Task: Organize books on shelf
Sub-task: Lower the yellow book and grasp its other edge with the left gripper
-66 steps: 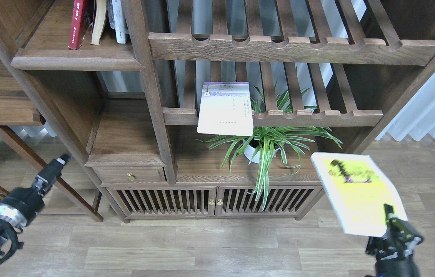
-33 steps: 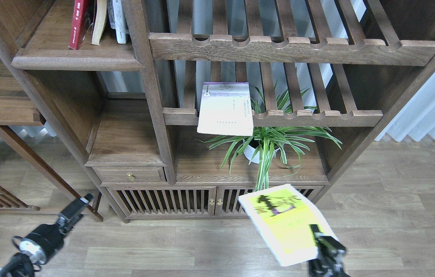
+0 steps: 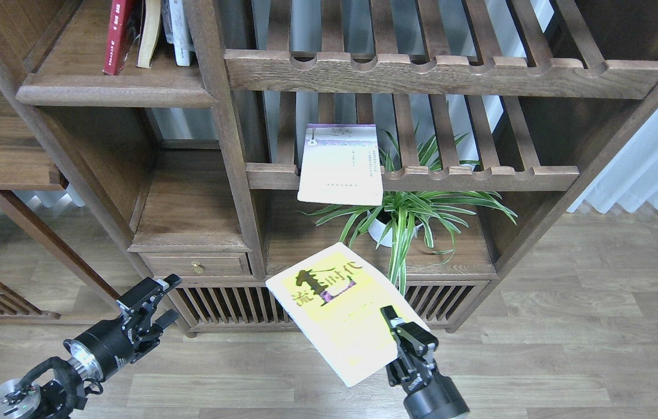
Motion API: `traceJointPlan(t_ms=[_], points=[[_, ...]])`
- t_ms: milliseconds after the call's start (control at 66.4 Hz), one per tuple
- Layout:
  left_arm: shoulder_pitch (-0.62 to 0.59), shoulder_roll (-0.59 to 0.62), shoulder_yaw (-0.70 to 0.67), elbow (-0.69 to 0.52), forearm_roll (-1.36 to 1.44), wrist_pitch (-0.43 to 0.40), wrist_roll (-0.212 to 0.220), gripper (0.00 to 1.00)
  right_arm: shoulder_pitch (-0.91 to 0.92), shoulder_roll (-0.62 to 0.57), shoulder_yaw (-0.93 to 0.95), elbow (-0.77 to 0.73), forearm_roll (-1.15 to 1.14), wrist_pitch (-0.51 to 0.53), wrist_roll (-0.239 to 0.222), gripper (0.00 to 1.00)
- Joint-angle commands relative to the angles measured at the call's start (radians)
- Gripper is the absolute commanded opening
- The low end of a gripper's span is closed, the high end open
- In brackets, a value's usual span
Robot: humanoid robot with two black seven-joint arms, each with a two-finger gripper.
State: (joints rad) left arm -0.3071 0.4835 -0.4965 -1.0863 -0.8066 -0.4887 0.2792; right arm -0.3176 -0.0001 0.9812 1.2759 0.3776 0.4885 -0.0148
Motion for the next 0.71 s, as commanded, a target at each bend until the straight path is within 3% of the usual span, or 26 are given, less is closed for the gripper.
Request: traceJointPlan(t_ms=[0,497,692], points=[[0.006,0.012,0.01,-0.081,0.0,0.0,-0.008,1.0,0.011,0.0,-0.015,-0.006,-0.023,0.0,-0.004,0.06],[0.014,0.006,0.105,-0.118,0.001,0.0,-0.012,1.0,0.037,0.0,-0.039,-0.01,-0.028,0.0,-0.007,0.06],[0.014,-0.022,0.111,-0.11,0.0,0.0,-0.014,1.0,0.037,0.0,-0.101,-0.007,-0.023,0.0,-0.045,0.07]])
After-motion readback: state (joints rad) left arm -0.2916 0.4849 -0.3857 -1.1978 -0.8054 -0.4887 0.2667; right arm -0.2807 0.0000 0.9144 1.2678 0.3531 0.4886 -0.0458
